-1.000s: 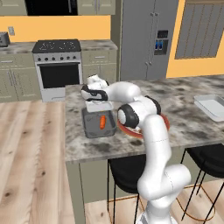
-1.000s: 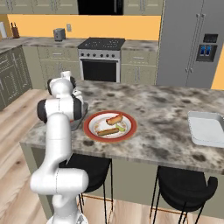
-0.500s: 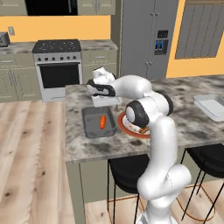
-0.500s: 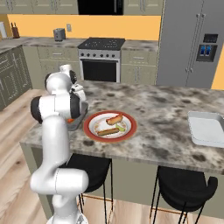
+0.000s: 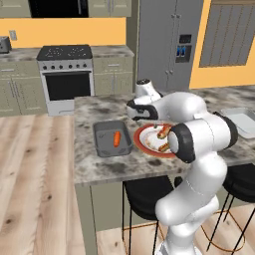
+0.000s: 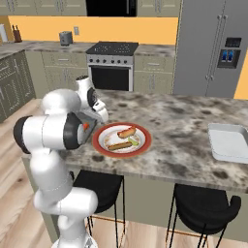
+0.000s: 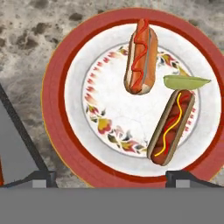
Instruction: Place one cooked food and one vegetable from the large plate to each tupperware container.
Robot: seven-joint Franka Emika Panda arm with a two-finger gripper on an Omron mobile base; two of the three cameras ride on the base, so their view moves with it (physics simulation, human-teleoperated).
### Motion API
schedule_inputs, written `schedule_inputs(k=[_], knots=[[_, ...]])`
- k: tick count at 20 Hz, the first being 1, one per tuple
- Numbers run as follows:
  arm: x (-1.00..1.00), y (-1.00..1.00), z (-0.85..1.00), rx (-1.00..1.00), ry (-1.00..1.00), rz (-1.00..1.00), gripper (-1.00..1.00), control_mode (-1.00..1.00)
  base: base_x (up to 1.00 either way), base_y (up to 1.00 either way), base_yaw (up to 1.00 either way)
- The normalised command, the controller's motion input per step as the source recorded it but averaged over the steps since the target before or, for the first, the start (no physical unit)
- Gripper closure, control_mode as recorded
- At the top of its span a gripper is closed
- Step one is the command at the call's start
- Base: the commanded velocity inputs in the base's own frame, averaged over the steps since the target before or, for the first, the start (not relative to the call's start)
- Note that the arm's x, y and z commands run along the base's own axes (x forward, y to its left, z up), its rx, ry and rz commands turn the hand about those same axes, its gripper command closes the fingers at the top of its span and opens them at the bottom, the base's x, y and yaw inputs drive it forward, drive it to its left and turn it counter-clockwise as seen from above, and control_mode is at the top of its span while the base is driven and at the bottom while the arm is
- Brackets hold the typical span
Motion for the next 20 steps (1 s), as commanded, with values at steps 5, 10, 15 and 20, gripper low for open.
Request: schedule_inputs(k=[5,10,15,20], knots=[[-0.16,-0.75,0.09,0.03,0.11,-0.07,-1.00,-1.00,0.00,0.00,0.00],[0.00,-0.54,-0.06,0.15,0.11,-0.17,-1.00,-1.00,0.00,0.00,0.00],[0.00,-0.09,-0.36,0.05,0.04,-0.16,-1.00,-1.00,0.00,0.00,0.00],[0.04,0.00,-0.46,0.01,0.05,-0.05,-1.00,-1.00,0.00,0.00,0.00]])
